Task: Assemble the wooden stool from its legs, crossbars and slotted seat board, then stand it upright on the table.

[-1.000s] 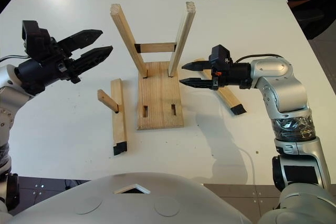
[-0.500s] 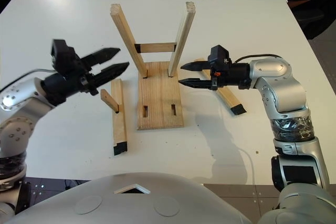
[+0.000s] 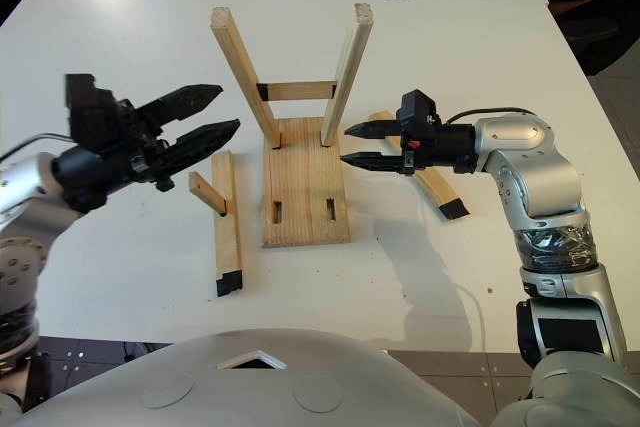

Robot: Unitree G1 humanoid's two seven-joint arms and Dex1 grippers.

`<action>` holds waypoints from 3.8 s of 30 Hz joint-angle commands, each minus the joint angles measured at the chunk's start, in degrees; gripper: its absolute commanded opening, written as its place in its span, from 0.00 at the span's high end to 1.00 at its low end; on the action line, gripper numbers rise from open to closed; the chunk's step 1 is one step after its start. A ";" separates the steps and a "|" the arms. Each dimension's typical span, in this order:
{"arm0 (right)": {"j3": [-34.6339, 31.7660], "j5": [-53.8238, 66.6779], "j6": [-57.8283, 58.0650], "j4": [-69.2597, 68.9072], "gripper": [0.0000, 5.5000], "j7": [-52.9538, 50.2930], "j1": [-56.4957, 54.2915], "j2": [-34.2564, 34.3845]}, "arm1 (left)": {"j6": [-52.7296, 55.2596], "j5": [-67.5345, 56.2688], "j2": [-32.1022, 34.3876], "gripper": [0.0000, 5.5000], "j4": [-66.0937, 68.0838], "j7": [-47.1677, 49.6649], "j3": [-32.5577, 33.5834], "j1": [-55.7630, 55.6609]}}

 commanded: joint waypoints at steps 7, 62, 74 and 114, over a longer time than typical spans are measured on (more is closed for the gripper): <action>-1.40 0.12 0.28 -1.08 0.59 -0.71 0.71 -0.61 | -0.35 19.87 5.93 0.51 -1.60 -5.75 -19.26 26.28; -3.88 -0.49 -0.36 -4.63 0.59 -3.88 7.34 -2.25 | 15.72 37.16 -5.17 0.28 5.27 12.77 -7.68 27.72; -3.82 -1.46 -1.06 -4.06 0.59 -4.91 7.82 -1.94 | 13.50 35.20 -2.71 0.62 6.03 7.84 -3.31 24.57; -9.68 44.75 25.60 -16.15 0.35 -14.90 -17.62 10.50 | 3.64 -9.74 -1.53 0.64 -1.61 3.79 -3.12 -13.52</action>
